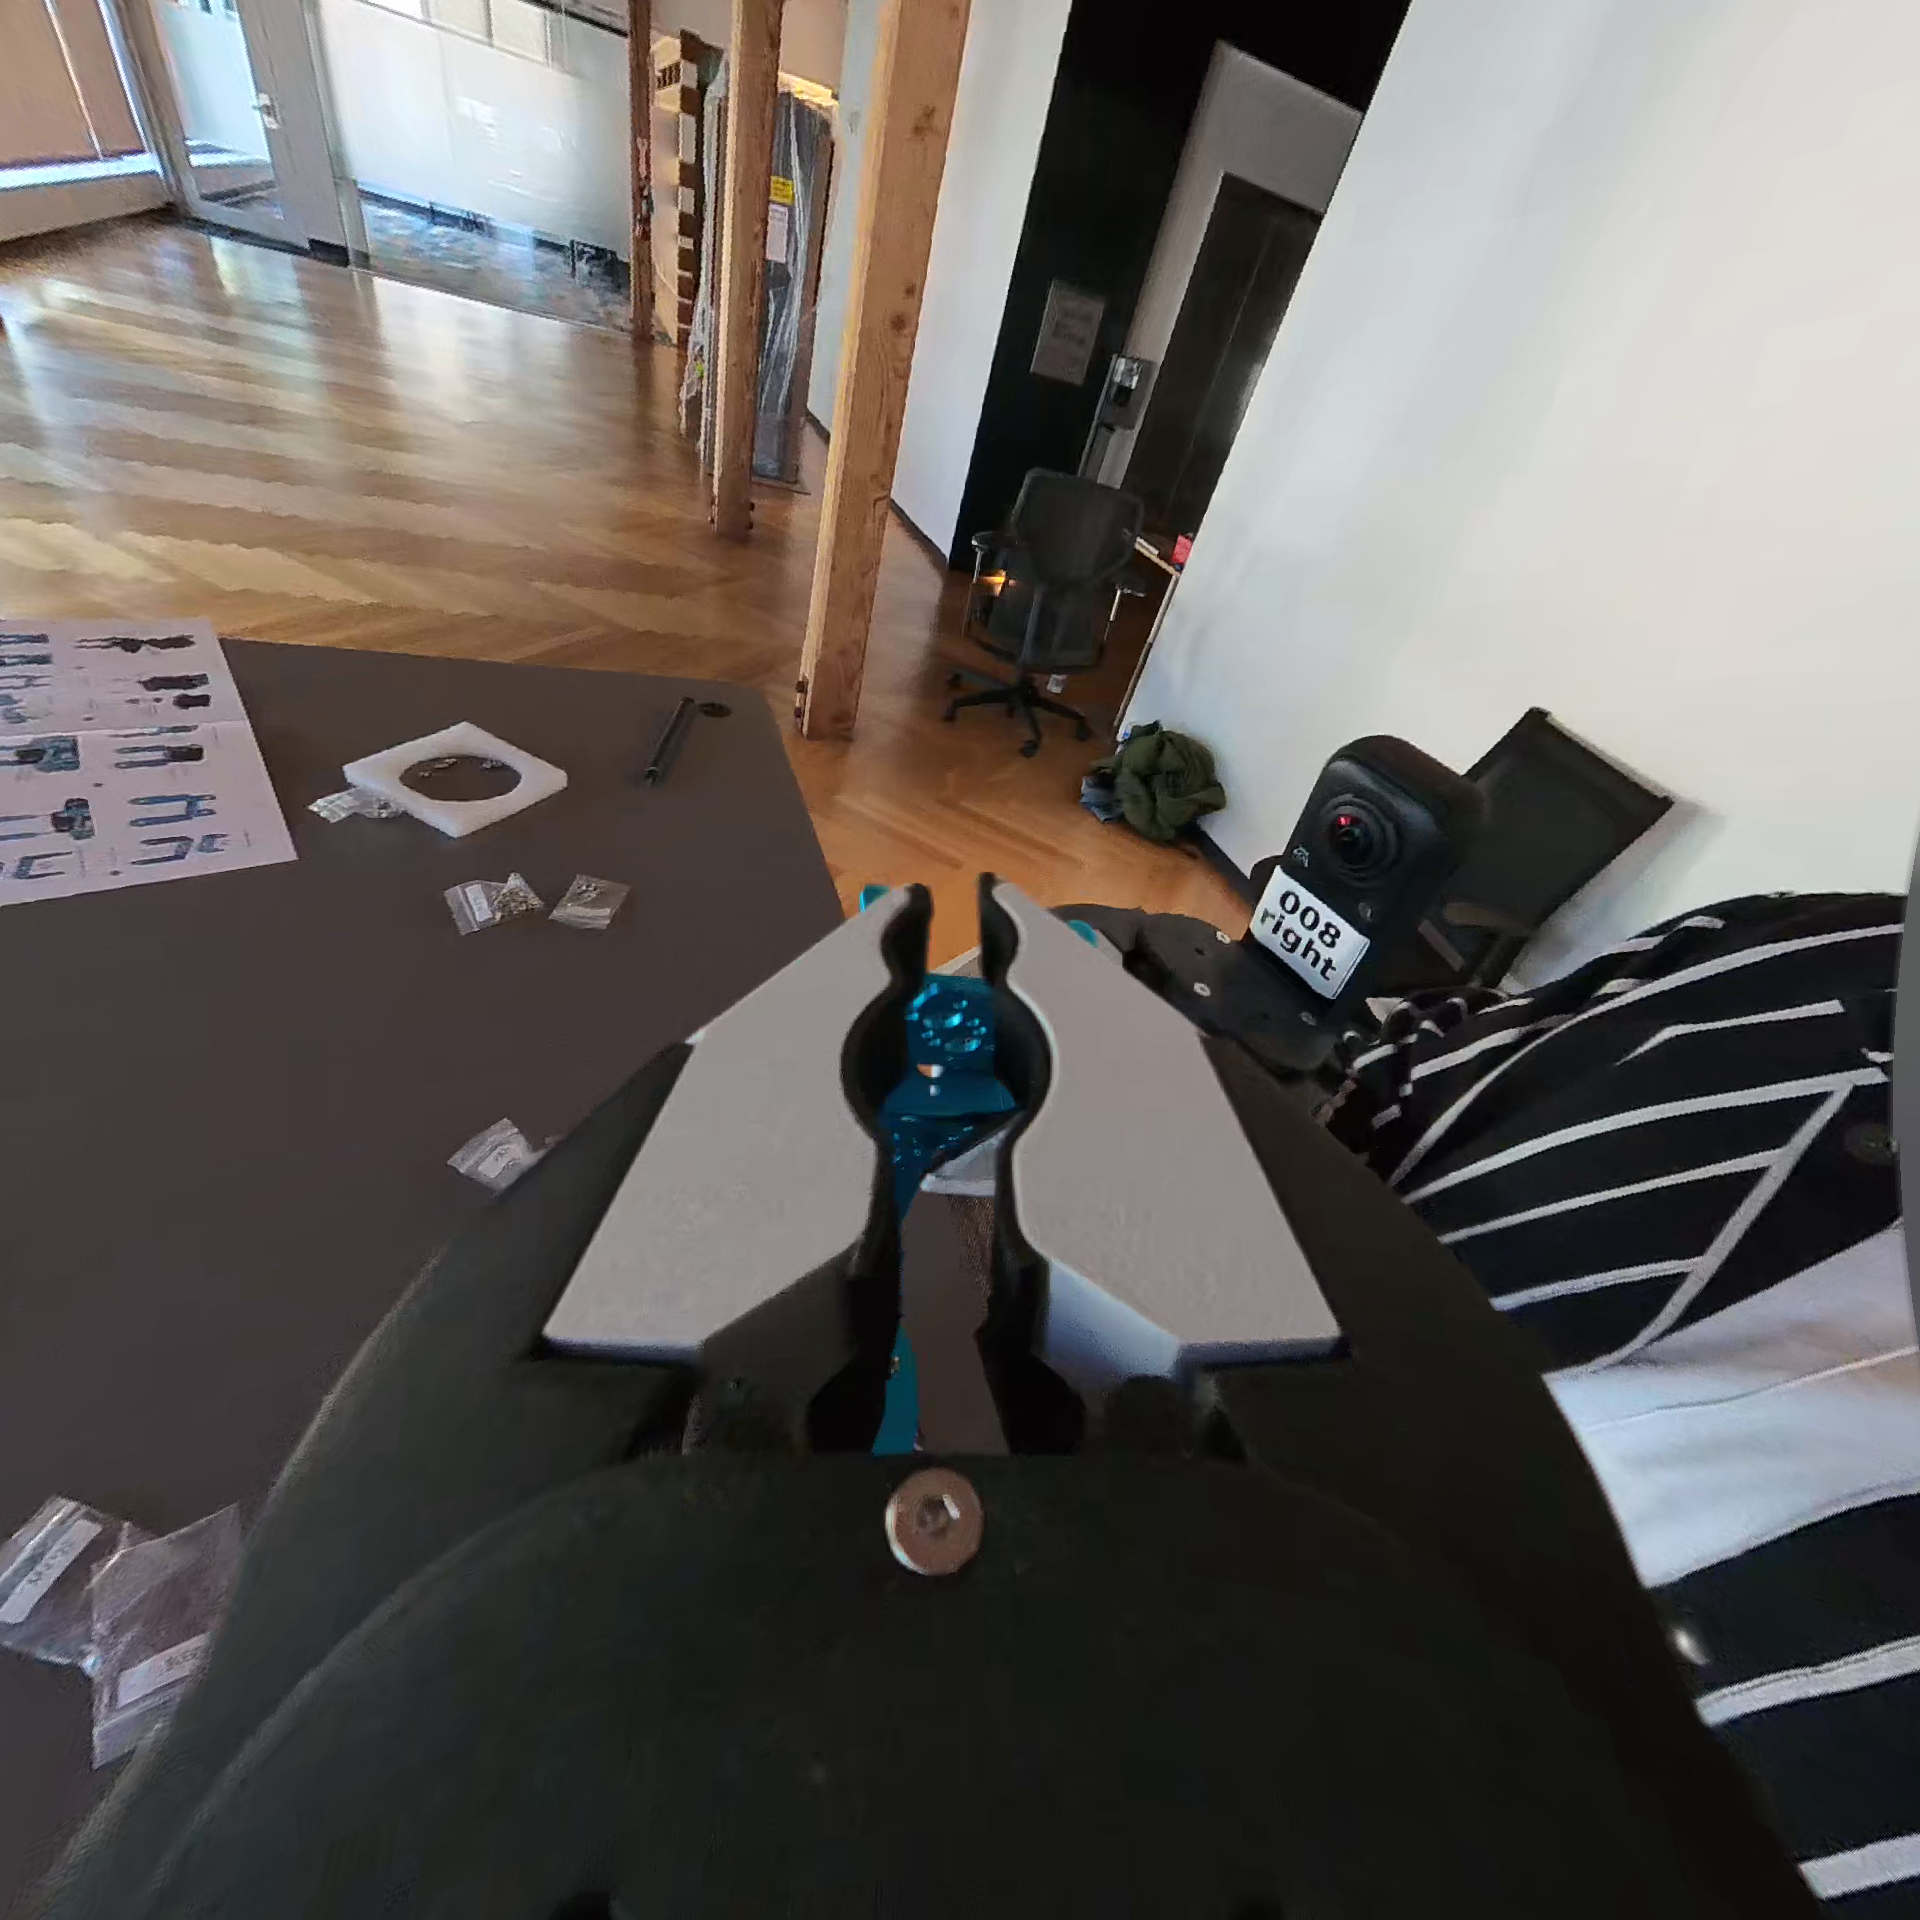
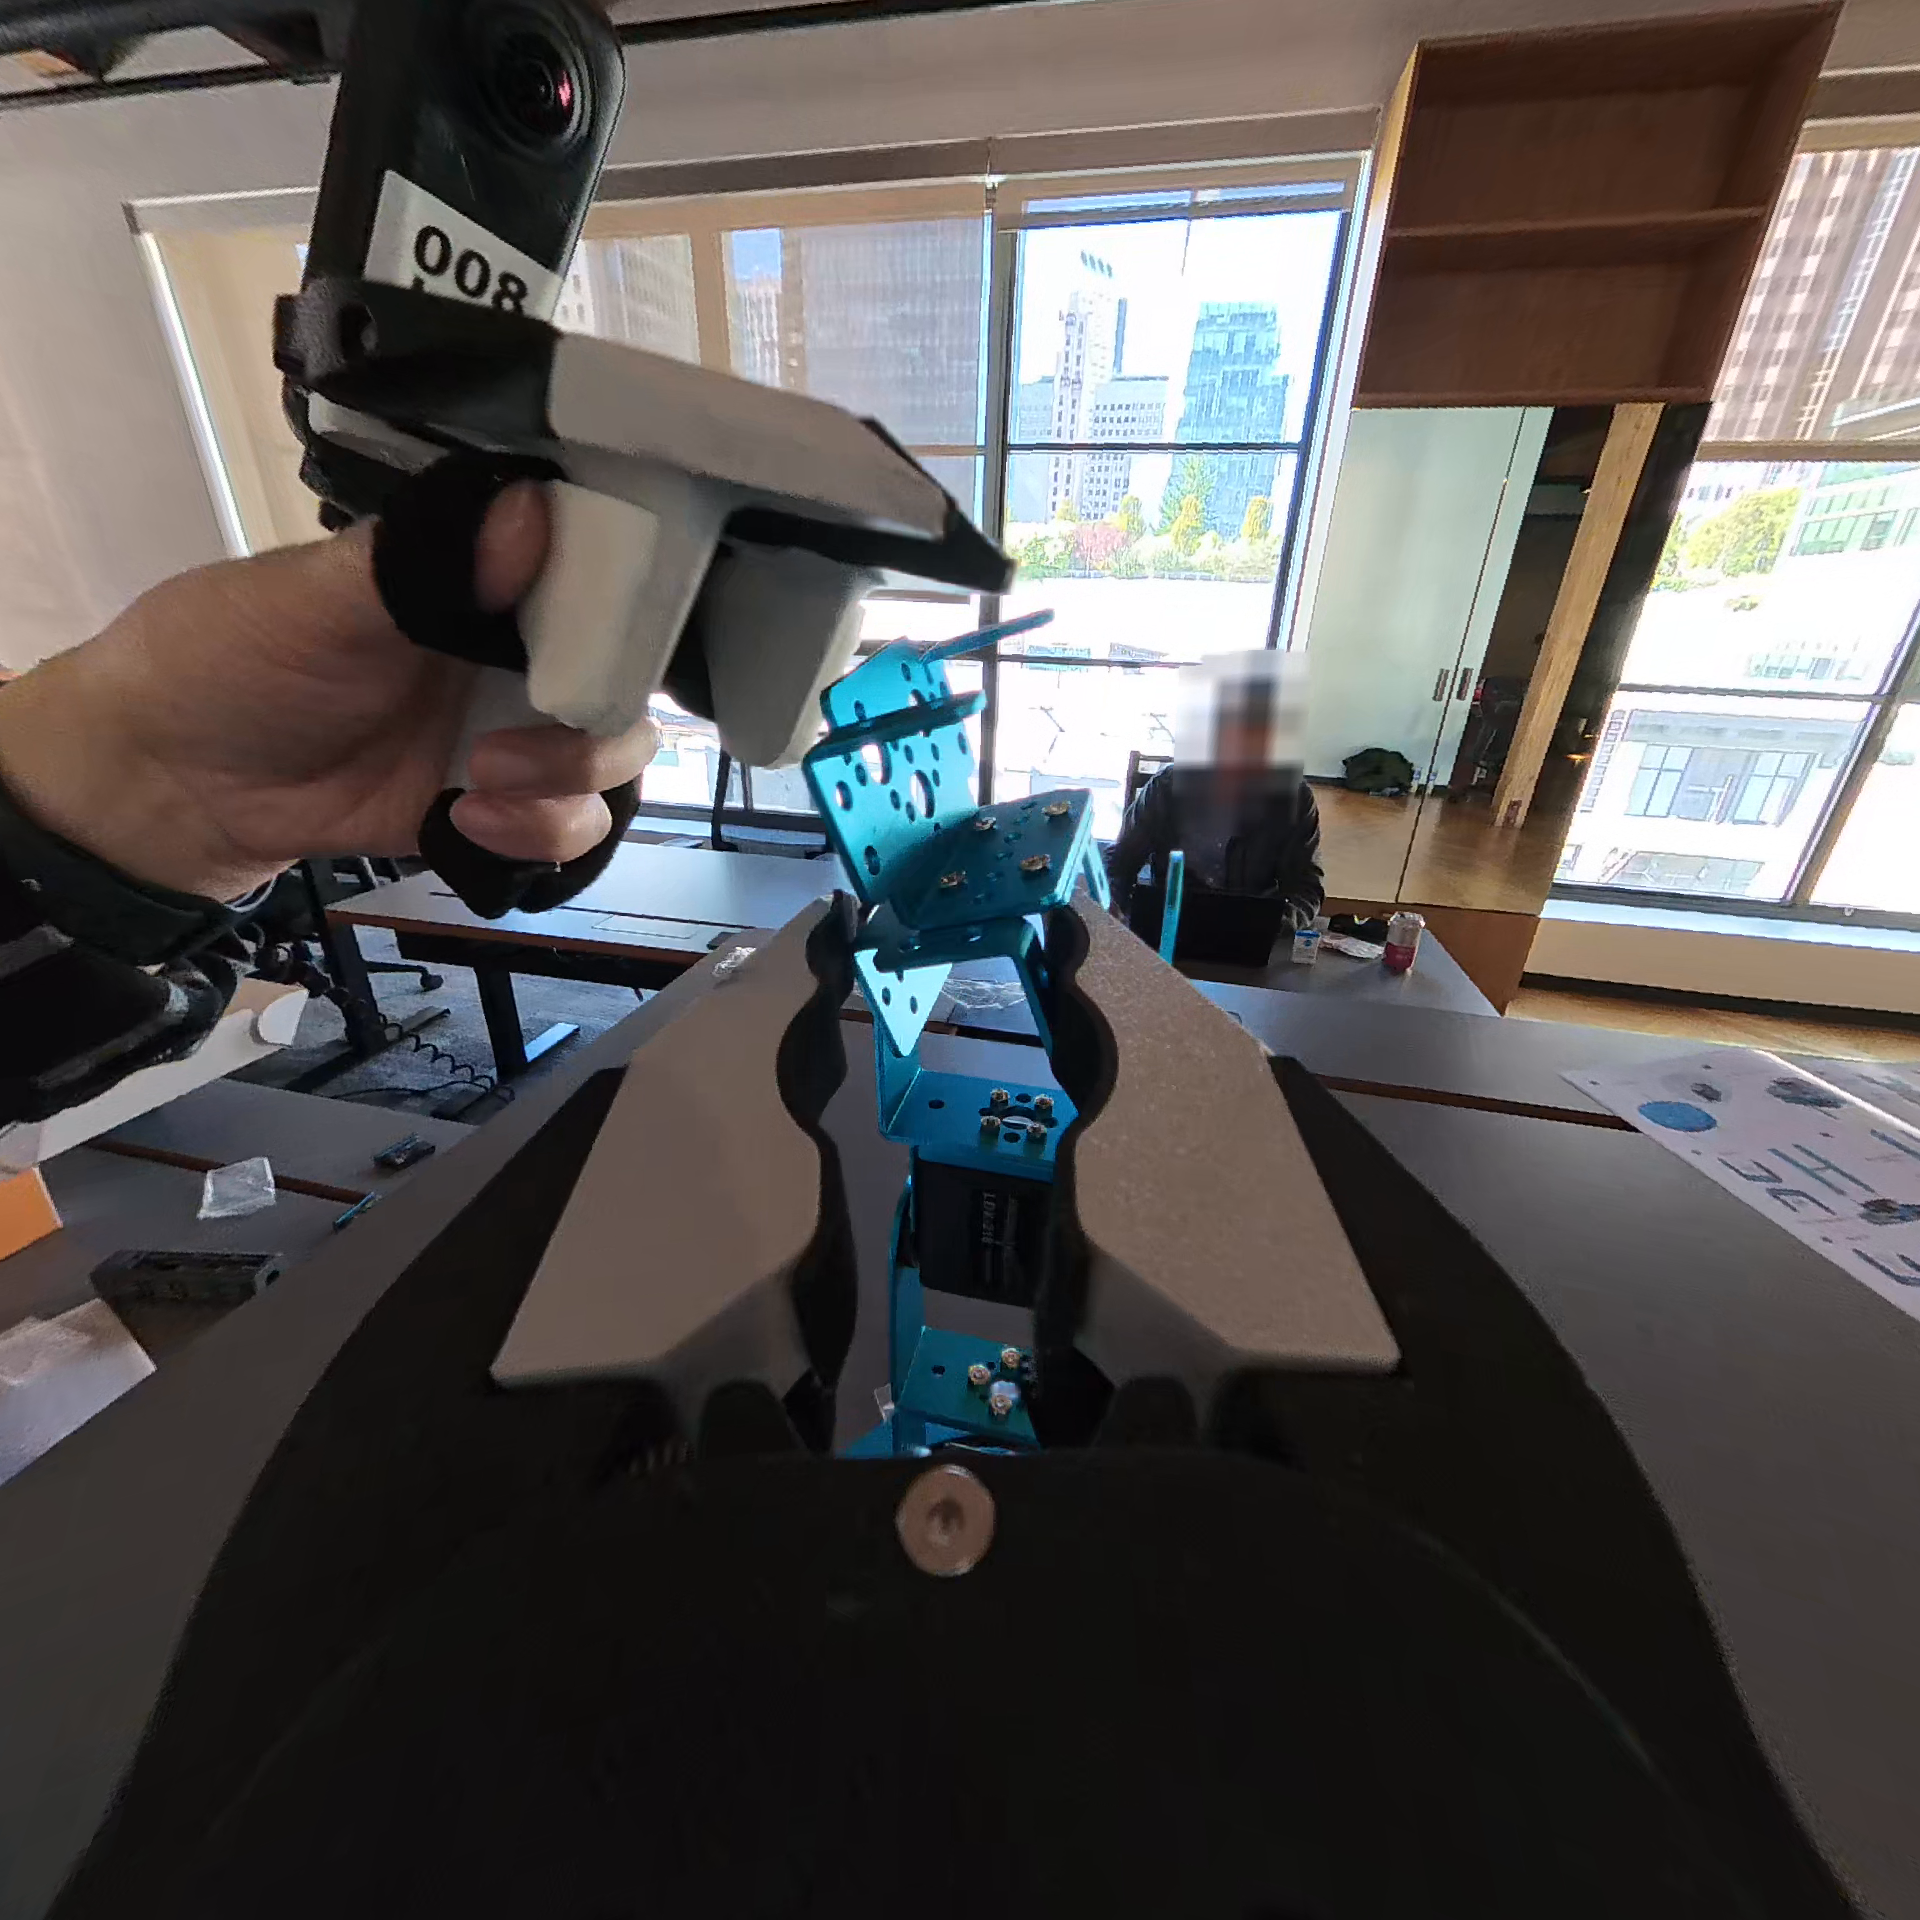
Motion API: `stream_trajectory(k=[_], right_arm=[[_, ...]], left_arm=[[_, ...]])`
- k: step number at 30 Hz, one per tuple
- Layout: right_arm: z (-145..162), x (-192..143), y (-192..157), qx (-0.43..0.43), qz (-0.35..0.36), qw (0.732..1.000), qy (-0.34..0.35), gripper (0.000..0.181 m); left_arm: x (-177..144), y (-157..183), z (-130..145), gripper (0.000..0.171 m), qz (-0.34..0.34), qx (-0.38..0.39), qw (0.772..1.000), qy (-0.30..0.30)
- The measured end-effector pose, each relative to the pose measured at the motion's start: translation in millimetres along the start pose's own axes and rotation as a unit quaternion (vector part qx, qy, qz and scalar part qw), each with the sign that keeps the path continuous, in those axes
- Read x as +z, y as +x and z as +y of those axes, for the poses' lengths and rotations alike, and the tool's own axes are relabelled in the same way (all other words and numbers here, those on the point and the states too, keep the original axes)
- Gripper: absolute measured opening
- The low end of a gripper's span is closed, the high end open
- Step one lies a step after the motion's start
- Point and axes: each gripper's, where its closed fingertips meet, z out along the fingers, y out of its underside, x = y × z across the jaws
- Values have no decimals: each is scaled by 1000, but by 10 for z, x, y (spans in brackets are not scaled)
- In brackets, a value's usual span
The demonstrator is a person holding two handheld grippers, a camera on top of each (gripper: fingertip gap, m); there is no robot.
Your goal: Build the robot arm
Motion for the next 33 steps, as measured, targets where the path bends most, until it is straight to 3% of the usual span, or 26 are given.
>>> stream_trajectory(k=[1, 11, 15, 18, 20, 25, 29, 33], right_arm=[[3, 6, 3, 6, -1, 1000, 2, 34], [-25, 15, -1, 96, -45, 994, 25, 34], [-16, 9, -37, 84, -49, 995, 24, 34], [-17, 5, -41, 71, -44, 996, 22, 34], [-16, 5, -43, 73, -44, 996, 20, 34], [-18, 5, -49, 67, -42, 997, 16, 33], [-29, 10, -50, 65, -42, 997, 14, 33], [-32, 15, -49, 62, -40, 997, 14, 34]], left_arm=[[2, -12, 16, 0, 0, 3, 1000, -4], [50, 49, 22, 0, 14, -3, 1000, -14], [-93, 70, -139, 0, 11, 26, 999, 41], [-211, -51, -259, 25, -28, 27, 996, 81], [-205, -168, -206, 37, -54, 18, 996, 65], [-27, -201, 63, 32, -48, -4, 999, -15], [16, -198, 91, 33, -37, -11, 999, -22], [36, -180, 98, 11, 6, -64, 998, -25]])
